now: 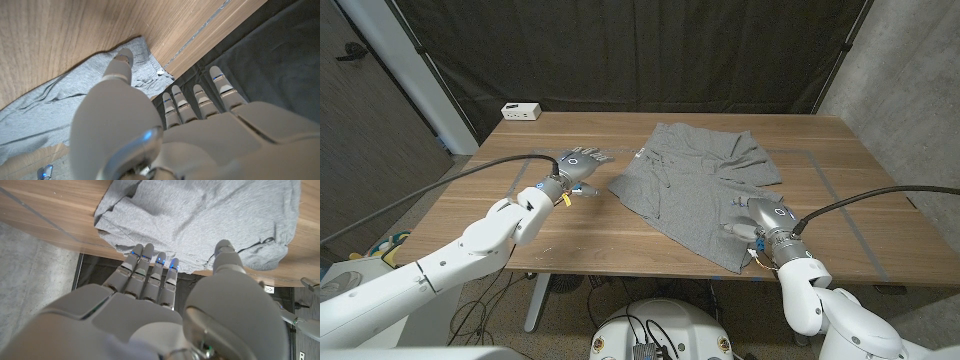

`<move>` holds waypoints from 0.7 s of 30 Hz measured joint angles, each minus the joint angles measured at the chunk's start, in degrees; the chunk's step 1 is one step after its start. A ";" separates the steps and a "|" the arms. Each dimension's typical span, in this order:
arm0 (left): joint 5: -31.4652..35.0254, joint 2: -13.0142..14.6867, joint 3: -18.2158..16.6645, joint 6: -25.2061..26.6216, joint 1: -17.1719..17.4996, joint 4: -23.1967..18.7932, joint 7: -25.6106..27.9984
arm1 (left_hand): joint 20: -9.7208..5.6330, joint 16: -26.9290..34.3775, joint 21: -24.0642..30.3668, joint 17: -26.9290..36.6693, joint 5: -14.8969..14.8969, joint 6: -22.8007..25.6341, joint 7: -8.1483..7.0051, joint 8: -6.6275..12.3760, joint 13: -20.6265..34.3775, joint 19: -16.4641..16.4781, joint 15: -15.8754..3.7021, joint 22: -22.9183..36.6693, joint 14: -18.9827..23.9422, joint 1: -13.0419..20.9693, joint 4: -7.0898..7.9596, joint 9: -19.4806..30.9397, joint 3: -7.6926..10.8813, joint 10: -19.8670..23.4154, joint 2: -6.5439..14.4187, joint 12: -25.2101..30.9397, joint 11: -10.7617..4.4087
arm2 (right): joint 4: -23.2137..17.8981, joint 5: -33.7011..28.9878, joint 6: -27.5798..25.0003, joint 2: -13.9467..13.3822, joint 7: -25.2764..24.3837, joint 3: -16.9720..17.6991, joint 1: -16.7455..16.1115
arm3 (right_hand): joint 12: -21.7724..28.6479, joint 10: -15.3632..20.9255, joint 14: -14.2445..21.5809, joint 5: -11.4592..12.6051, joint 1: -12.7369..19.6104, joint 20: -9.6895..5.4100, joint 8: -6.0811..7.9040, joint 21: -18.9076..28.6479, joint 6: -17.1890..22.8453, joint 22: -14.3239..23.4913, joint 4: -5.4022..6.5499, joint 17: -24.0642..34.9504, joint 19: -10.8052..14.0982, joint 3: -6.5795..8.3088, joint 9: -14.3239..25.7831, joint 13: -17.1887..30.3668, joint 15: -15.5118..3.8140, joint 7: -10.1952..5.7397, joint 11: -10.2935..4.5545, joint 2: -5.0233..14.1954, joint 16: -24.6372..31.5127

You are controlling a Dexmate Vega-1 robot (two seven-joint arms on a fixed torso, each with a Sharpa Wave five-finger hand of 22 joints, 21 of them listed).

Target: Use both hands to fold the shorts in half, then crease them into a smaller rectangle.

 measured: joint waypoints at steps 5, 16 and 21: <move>3.30 -0.44 0.69 -0.23 -0.62 0.61 -0.85 | -0.30 0.00 0.00 0.00 0.44 0.72 -0.68 0.00 0.00 0.30 -0.21 0.00 0.39 0.23 0.18 0.00 -0.18 0.77 0.24 0.00 -0.33 | -0.93 -0.73 -0.91 -0.36 1.06 -2.32 0.64 | 0.00 0.00 0.00 0.22 0.01 -0.01 -0.27 0.05 0.00 0.27 -0.12 0.25 -0.01 -0.61 0.00 0.26 0.00 0.00 0.00 -0.01 0.00; 6.95 -1.47 2.52 -0.39 -2.43 2.06 -2.08 | -0.72 0.00 0.21 -0.16 0.88 2.24 -0.98 0.00 0.27 0.71 -0.01 0.27 1.01 1.96 0.47 -0.01 -0.46 2.73 0.61 0.22 -0.61 | -1.50 -2.22 -3.77 -0.41 3.23 -5.76 2.33 | 0.23 -0.01 0.31 0.66 1.03 -0.01 -0.68 0.05 -0.01 0.26 -0.40 1.26 -0.01 -0.88 0.00 0.52 0.31 0.00 0.00 -0.08 0.78; 8.64 -1.95 3.26 -0.51 -3.25 2.79 -2.54 | -0.71 0.00 0.30 -0.16 0.88 2.79 -1.08 0.00 0.27 0.71 -0.21 0.27 1.21 2.54 0.23 -0.01 -0.70 2.97 0.59 0.22 -0.49 | -1.78 -2.96 -5.34 -0.48 4.33 -7.88 3.48 | 0.23 -0.02 0.30 0.66 2.08 -0.01 -0.90 0.05 -0.01 0.26 -0.64 1.58 -0.01 -1.11 0.00 0.62 0.30 0.00 -0.01 0.05 0.78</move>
